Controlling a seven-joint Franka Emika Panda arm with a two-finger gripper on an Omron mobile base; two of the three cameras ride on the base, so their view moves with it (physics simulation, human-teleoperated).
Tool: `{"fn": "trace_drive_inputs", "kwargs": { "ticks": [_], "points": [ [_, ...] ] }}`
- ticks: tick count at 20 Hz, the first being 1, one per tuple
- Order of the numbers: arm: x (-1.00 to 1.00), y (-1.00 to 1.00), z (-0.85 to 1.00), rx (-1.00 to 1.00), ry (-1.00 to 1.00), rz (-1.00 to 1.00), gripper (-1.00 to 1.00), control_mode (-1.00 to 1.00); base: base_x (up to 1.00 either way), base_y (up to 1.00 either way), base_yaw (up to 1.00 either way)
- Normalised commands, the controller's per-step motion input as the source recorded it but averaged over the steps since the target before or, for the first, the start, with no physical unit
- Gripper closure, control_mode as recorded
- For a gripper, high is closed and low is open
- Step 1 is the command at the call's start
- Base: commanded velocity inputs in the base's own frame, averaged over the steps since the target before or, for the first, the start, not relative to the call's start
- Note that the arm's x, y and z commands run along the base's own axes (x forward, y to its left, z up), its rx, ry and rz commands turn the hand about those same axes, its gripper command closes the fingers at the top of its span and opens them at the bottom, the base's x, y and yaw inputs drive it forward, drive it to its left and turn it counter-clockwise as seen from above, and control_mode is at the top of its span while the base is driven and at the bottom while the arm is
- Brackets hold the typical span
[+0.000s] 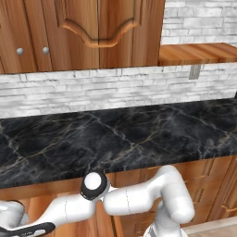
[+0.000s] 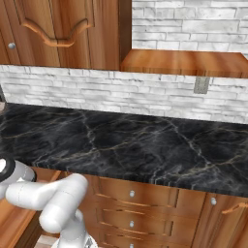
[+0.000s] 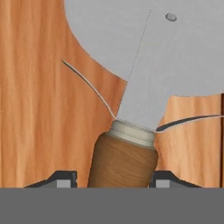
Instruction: Take the pizza cutter from the drawer on the left and place it on the dining counter for cutting.
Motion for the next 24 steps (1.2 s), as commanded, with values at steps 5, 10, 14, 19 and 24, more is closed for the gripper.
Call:
{"fn": "trace_drive_inputs", "kwargs": {
  "ticks": [5, 10, 14, 19, 24],
  "points": [
    [-0.02, -0.03, 0.81, 0.0, 0.0, 0.0, 1.0, -1.0, 0.0, 0.0, 0.0],
    [-0.21, -0.3, 0.74, 0.0, 0.0, 0.0, 1.0, -1.0, 0.0, 0.0, 0.0],
    [-0.06, -0.58, 0.73, 0.0, 0.0, 0.0, 1.0, -1.0, 0.0, 0.0, 0.0],
    [0.0, -0.68, 0.85, 0.0, 0.04, 0.0, 1.0, -1.0, 0.0, 0.0, 0.0],
    [0.0, -0.94, 0.66, 0.0, 0.0, 0.0, 1.0, -1.0, 0.0, 0.0, 0.0]
  ]
}}
